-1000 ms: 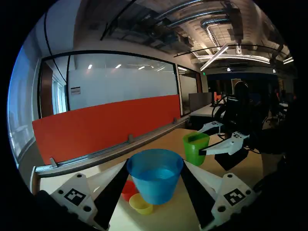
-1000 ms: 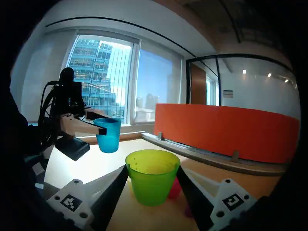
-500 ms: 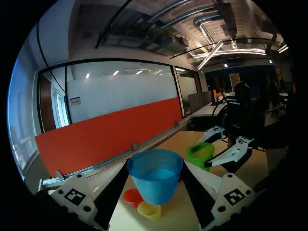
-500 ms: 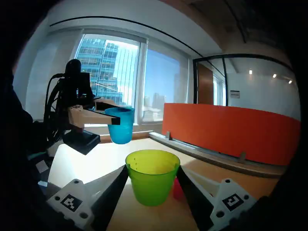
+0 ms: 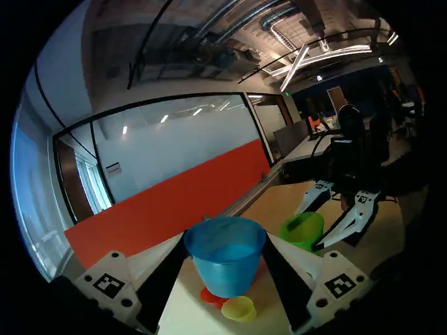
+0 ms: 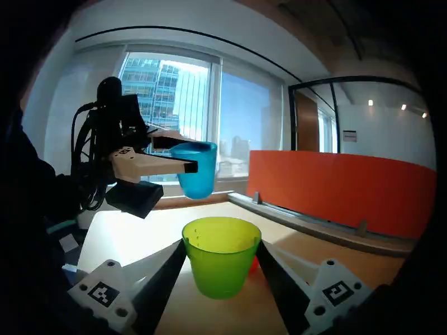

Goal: Pour water

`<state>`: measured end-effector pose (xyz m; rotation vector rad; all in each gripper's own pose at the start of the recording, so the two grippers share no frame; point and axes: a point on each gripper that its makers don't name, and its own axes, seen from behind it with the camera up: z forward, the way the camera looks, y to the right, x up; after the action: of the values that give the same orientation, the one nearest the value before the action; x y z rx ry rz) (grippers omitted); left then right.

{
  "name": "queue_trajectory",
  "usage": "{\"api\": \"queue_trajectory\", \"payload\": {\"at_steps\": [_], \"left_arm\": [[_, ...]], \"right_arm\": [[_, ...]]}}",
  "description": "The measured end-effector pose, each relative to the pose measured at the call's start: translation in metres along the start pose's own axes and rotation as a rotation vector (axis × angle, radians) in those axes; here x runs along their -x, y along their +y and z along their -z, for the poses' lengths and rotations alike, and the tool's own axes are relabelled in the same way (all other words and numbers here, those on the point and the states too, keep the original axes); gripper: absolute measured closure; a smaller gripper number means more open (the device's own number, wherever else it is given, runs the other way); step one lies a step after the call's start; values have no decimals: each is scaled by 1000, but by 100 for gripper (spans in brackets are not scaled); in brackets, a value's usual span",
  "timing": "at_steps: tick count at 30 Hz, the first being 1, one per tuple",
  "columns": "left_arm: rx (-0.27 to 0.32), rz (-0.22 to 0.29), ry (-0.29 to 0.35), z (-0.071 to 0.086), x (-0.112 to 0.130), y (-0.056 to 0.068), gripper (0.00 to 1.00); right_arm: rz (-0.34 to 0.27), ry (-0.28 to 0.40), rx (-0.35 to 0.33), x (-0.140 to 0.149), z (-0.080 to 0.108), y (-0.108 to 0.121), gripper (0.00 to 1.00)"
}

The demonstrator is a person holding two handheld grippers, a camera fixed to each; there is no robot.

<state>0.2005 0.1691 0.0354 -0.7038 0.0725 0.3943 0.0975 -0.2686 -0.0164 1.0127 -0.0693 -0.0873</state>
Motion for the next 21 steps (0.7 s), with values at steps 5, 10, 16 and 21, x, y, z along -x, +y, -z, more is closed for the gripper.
{"api": "queue_trajectory", "payload": {"at_steps": [5,10,16,21], "left_arm": [[-9,-57,5,-2,-5,-1,11],[-19,-104,10,-4,-11,-4,11],[-36,-162,15,-5,-18,-8,11],[-46,-217,19,-4,-24,-9,11]], "right_arm": [[-1,2,-24,0,-2,-8,10],[-1,-2,-44,1,-5,-15,10],[1,-5,-63,3,-8,-23,10],[0,-4,-78,3,-10,-29,10]]}}
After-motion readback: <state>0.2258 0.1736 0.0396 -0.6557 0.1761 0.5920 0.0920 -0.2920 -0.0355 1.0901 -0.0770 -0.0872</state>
